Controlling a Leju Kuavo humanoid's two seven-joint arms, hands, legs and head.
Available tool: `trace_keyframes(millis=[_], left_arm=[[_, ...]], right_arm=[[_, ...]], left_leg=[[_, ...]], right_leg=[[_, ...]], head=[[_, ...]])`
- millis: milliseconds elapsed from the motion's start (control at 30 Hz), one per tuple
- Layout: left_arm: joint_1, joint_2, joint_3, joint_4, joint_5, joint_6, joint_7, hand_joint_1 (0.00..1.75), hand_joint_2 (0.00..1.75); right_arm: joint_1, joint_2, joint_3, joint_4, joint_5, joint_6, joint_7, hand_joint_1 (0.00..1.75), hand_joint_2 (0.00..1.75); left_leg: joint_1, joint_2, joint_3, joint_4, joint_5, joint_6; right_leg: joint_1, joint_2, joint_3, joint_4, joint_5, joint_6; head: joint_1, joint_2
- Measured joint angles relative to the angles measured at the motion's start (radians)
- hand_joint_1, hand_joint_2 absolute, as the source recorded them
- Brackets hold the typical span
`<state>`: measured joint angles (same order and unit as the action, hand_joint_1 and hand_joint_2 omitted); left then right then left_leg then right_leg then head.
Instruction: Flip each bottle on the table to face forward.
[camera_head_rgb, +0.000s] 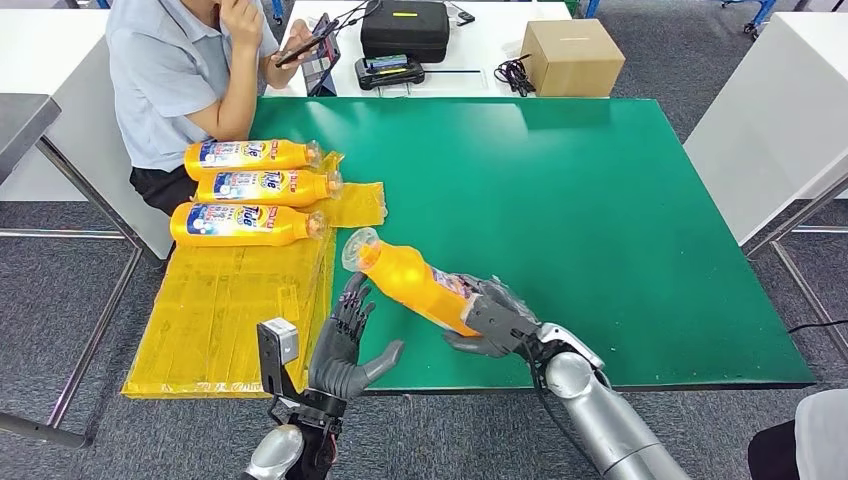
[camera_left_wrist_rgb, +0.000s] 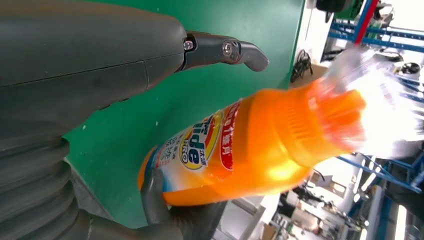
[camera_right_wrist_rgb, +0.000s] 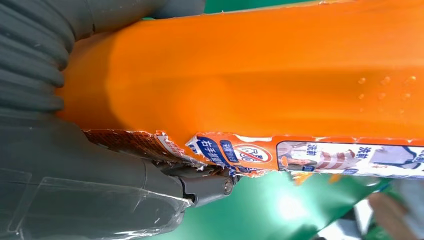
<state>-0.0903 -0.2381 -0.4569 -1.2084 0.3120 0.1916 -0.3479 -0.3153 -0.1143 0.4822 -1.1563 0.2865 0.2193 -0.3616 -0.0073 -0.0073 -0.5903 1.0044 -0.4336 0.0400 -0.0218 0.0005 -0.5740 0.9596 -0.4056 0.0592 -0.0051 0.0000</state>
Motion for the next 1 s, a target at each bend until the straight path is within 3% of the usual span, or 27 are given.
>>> trace_keyframes(millis=[300,767,933,1000], left_arm=[[-0.061,-0.008,0.003,0.086,-0.014,0.059,-0.009,0.00,1.75],[-0.090,-0.009,0.034,0.111,0.105,-0.022,-0.008,0.00,1.75],[-0.089,-0.010,0.041,0.100,0.114,-0.018,-0.011,0.09,1.75],[-0.089,-0.010,0.043,0.099,0.116,-0.008,-0.016,0.86,1.75]], right_arm=[[-0.051,0.056,0.093,0.029,0.008,-0.032,0.005,1.75,1.75],[-0.094,0.105,0.177,0.099,-0.004,-0.040,0.009,1.75,1.75],[-0.098,0.113,0.191,0.121,-0.013,-0.047,0.006,1.75,1.75],[-0.099,0.115,0.196,0.128,-0.017,-0.047,0.006,1.75,1.75]], left_leg=[[0.000,-0.001,-0.002,0.000,0.000,0.000],[0.000,-0.001,-0.002,0.000,0.000,0.000],[0.000,-0.001,-0.002,0.000,0.000,0.000],[0.000,-0.001,-0.002,0.000,0.000,0.000]], right_leg=[[0.000,0.000,-0.001,0.000,0.000,0.000],[0.000,0.000,-0.002,0.000,0.000,0.000],[0.000,0.000,-0.002,0.000,0.000,0.000],[0.000,0.000,-0.002,0.000,0.000,0.000]], head=[[0.000,0.000],[0.000,0.000],[0.000,0.000],[0.000,0.000]])
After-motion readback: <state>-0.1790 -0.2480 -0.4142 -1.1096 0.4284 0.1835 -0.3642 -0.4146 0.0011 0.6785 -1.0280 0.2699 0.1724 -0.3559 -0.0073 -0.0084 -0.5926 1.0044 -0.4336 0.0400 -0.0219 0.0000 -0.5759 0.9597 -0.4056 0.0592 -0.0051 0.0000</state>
